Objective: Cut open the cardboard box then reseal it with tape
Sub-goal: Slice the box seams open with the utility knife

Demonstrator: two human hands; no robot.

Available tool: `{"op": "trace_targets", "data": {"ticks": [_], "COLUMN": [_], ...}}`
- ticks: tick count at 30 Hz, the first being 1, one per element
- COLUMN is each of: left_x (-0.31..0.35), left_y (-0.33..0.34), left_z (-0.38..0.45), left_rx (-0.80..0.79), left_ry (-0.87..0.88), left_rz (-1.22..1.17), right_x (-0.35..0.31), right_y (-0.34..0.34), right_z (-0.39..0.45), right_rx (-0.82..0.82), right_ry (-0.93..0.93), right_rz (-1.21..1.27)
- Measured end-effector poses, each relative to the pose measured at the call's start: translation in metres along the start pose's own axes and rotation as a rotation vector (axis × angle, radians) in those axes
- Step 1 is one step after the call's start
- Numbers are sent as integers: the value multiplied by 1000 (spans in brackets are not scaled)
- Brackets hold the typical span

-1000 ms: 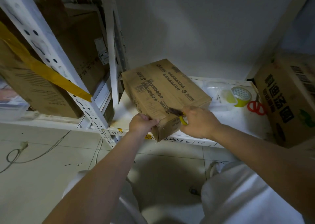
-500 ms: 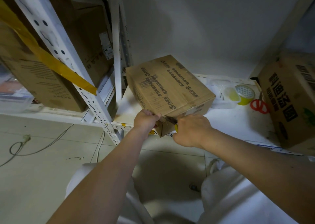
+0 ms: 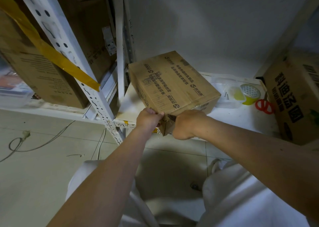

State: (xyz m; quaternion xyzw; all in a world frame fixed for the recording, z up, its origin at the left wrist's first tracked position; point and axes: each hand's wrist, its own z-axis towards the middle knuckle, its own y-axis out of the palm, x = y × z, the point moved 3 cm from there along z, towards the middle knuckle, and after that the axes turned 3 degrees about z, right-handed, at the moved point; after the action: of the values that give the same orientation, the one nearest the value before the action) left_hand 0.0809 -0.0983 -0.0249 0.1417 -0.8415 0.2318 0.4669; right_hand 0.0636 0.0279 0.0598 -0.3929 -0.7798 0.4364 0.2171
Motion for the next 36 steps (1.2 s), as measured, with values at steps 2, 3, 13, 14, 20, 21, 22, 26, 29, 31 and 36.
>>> {"op": "trace_targets", "data": {"ticks": [2, 3, 13, 14, 20, 21, 22, 26, 29, 31, 36], "left_x": [1, 1, 2, 2, 3, 3, 3, 5, 4, 4, 1], "left_y": [0, 0, 3, 3, 3, 3, 3, 4, 3, 2, -5], "left_z": [0, 0, -2, -2, -1, -1, 0, 2, 3, 4, 2], "left_rx": [0, -1, -4, -2, 1, 0, -1, 5, 1, -16, -36], "left_ry": [7, 9, 29, 28, 19, 18, 21, 42, 42, 43, -25], "left_rz": [5, 12, 35, 44, 100, 116, 129, 203, 245, 266, 186], "right_x": [1, 2, 8, 9, 11, 11, 11, 13, 10, 13, 24], "right_y": [2, 5, 39, 42, 57, 58, 58, 59, 55, 34, -28], "right_z": [1, 1, -4, -3, 2, 2, 2, 1, 5, 18, 34], "right_rx": [27, 52, 257, 264, 338, 364, 390, 426, 346, 382, 406], "right_ry": [1, 5, 63, 71, 83, 71, 59, 45, 50, 87, 9], "right_rz": [20, 42, 339, 381, 454, 430, 401, 328, 526, 739, 644]}}
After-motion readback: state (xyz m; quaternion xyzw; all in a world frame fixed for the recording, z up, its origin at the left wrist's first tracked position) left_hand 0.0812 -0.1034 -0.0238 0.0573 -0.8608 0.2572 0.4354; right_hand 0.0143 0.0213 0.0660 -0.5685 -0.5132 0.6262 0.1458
